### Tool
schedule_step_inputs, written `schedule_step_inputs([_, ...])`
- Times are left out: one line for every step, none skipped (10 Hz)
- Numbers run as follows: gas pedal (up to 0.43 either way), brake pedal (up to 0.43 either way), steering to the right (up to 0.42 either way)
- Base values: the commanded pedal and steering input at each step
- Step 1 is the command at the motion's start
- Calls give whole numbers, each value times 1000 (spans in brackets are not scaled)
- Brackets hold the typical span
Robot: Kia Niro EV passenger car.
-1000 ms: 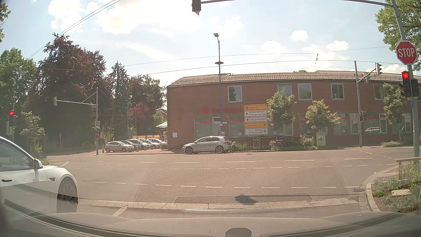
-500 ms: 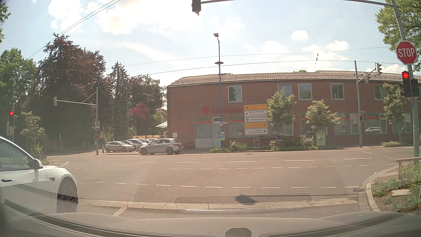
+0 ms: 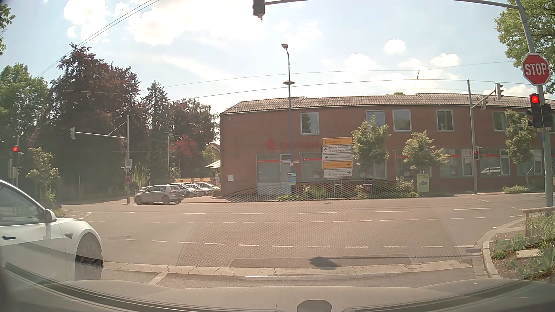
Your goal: Follow the waypoints while adhering to traffic rules and regulations
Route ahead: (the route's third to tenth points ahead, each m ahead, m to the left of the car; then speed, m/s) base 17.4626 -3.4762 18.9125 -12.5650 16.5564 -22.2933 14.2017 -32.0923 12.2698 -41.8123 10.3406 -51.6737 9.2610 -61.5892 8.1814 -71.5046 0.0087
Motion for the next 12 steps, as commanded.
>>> schedule_step_inputs([0,256,92])
schedule_step_inputs([0,256,92])
schedule_step_inputs([0,256,92])
schedule_step_inputs([0,256,92])
schedule_step_inputs([0,262,92])
schedule_step_inputs([0,256,92])
schedule_step_inputs([0,256,92])
schedule_step_inputs([0,256,92])
schedule_step_inputs([0,256,92])
schedule_step_inputs([0,262,91])
schedule_step_inputs([0,256,91])
schedule_step_inputs([0,262,90])
